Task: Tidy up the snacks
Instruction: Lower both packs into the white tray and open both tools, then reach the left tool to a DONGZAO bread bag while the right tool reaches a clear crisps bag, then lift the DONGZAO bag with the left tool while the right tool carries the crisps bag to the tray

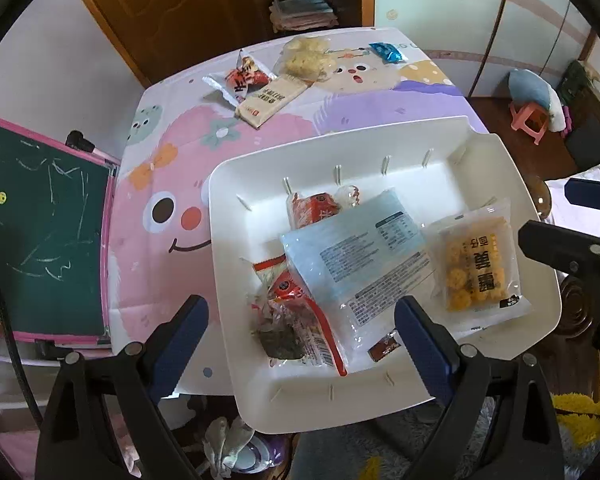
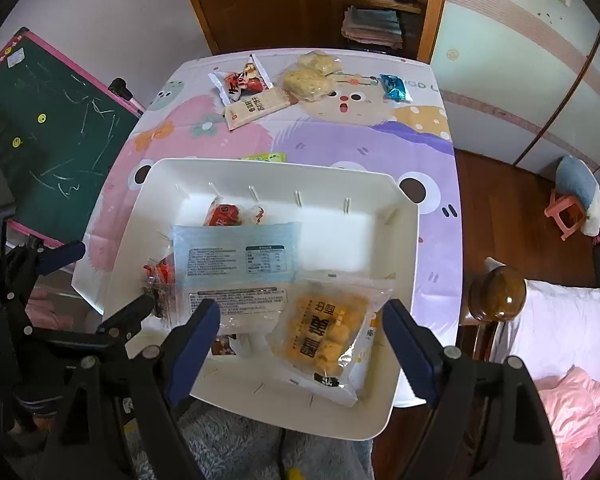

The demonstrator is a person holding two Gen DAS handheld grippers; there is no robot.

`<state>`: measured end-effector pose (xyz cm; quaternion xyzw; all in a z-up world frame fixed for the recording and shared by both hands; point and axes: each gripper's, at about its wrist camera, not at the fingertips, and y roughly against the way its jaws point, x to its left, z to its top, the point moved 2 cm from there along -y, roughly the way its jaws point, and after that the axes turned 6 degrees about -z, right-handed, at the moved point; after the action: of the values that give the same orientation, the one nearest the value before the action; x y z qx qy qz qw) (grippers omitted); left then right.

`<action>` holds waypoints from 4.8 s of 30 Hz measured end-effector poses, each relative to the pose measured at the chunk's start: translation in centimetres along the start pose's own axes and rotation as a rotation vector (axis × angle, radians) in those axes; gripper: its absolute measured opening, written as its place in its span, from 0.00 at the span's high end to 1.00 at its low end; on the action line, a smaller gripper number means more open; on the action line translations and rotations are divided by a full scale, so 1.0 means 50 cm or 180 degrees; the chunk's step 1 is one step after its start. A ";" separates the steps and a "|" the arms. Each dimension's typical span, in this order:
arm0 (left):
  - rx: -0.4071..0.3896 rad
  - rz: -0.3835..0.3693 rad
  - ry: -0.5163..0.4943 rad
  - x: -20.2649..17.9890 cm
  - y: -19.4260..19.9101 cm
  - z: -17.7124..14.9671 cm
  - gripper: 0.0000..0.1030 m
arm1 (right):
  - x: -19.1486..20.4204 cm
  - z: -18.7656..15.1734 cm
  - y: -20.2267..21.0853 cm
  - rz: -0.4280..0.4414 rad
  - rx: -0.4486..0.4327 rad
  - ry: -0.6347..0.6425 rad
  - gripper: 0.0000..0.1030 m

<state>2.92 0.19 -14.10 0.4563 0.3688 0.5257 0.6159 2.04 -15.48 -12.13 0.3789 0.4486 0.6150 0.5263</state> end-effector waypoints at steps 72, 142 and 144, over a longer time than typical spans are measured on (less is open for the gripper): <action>0.0444 0.0035 -0.0640 0.275 -0.391 0.606 0.09 | -0.004 0.650 -0.368 0.0415 -0.0037 0.0311 0.19; -0.0705 -0.0755 0.0300 0.155 0.176 0.198 0.83 | -0.018 0.216 0.145 0.0575 -0.0983 -0.0008 0.46; -0.0720 -0.0741 0.0334 0.138 0.186 0.174 0.83 | -0.024 0.189 0.153 0.0589 -0.0985 -0.0075 0.46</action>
<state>9.35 5.75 -2.39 0.3103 0.3893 0.5121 0.7000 8.75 -15.57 -1.92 0.3402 0.3057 0.7179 0.5248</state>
